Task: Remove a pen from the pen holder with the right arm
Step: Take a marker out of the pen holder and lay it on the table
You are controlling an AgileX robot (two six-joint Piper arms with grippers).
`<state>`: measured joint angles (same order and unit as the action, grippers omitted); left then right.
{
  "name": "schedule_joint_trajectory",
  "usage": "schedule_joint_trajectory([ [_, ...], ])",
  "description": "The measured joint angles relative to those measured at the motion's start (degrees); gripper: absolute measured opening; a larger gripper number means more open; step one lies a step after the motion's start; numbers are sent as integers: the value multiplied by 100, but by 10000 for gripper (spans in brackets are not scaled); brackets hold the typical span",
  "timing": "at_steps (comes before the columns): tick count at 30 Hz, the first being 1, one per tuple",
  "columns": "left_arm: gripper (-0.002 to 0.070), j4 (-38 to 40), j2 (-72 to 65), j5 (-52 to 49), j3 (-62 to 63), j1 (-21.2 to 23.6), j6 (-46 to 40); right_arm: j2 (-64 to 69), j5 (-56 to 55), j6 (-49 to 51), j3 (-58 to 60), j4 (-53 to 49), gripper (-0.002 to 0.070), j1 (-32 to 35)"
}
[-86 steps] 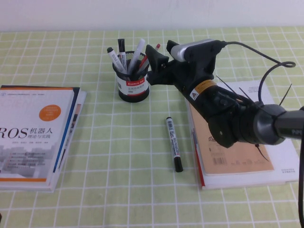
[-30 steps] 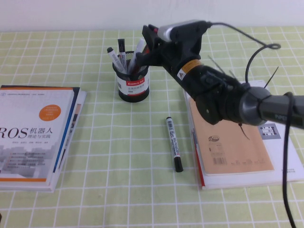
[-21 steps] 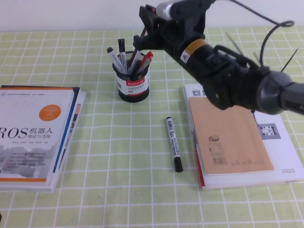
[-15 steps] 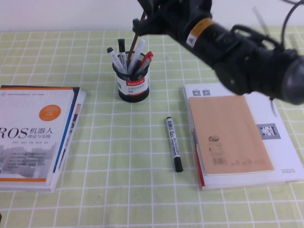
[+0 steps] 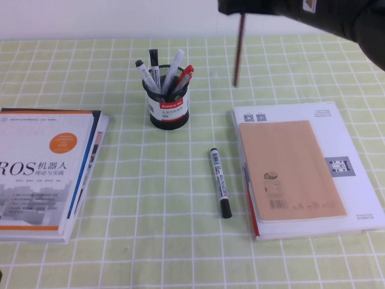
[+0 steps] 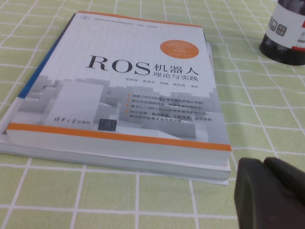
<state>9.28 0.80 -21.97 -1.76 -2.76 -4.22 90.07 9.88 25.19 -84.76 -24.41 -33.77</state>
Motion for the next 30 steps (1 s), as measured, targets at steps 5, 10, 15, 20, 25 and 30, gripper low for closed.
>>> schedule_joint_trajectory([
  [5, -8, 0, 0, 0, 0, 0, 0, 0, 1141, -558, 0, 467, -1, 4],
  [10, -8, 0, 0, 0, 0, 0, 0, 29, 2278, -1825, 0, 1940, -1, 13],
  [15, -8, 0, 0, 0, 0, 0, 0, 331, 3003, -2558, 0, 3244, -1, 13],
  [20, -8, 0, 0, 0, 0, 0, 0, 747, 3189, -2643, 0, 3862, -1, 13],
  [25, -8, 0, 0, 0, 0, 0, 0, 1159, 3278, -2655, -295, 4364, -1, 13],
  [30, -8, 0, 0, 0, 0, 0, 0, 1760, 3584, -2641, -977, 4516, -1, 13],
])
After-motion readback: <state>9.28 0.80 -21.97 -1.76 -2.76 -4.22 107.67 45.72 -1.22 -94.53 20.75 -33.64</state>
